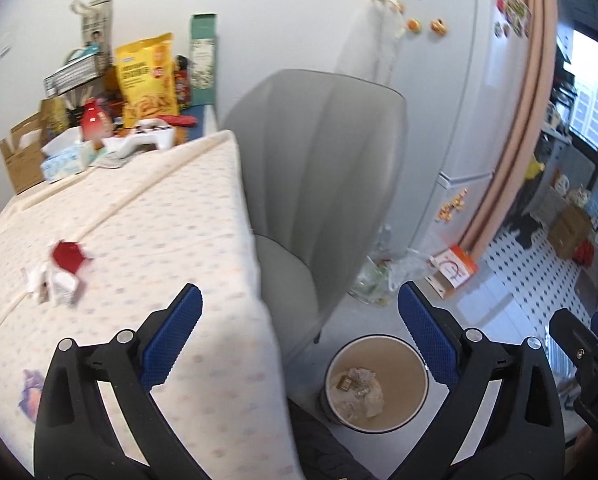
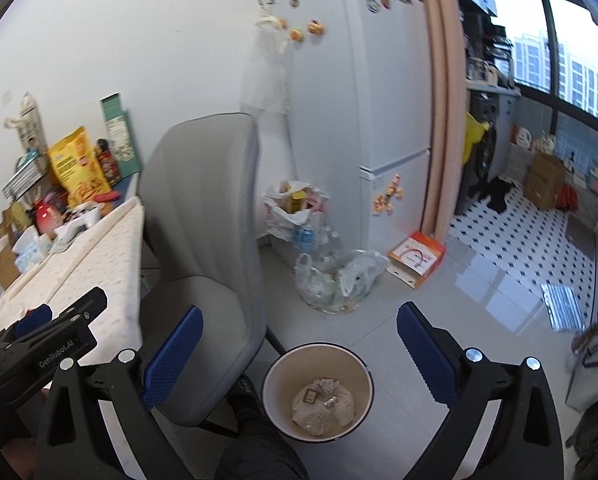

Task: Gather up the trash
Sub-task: 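Move both tools back over the table toward the purple tissue packet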

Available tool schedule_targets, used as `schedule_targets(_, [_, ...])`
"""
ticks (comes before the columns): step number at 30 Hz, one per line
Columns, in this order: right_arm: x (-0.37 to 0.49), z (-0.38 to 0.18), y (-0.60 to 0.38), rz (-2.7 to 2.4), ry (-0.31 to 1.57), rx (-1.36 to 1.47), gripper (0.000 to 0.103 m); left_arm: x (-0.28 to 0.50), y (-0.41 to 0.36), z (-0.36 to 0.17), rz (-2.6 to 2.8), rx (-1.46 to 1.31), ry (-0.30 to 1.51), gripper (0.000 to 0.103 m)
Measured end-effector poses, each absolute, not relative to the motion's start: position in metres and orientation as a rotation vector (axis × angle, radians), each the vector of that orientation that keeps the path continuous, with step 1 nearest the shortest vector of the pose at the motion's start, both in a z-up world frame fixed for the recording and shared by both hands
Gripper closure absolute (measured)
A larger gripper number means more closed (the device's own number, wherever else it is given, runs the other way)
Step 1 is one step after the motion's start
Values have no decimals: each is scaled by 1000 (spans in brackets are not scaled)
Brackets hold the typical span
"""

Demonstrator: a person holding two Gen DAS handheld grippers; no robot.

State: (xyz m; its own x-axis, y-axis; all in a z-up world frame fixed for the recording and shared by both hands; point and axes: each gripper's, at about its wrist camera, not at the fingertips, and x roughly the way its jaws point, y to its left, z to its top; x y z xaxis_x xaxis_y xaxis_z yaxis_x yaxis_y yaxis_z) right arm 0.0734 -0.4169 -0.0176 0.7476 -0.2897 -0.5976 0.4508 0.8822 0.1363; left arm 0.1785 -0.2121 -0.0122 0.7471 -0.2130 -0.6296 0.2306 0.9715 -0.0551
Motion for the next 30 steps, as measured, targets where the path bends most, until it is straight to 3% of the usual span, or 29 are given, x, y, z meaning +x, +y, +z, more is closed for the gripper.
schedule_targets(14, [65,16,-318,-318,554,184,8,145,-110,12,-129,-66,613,6])
schedule_targets(30, [65,5,-225,-167,570,124,8,104,-4,-8,43,-106,626,6])
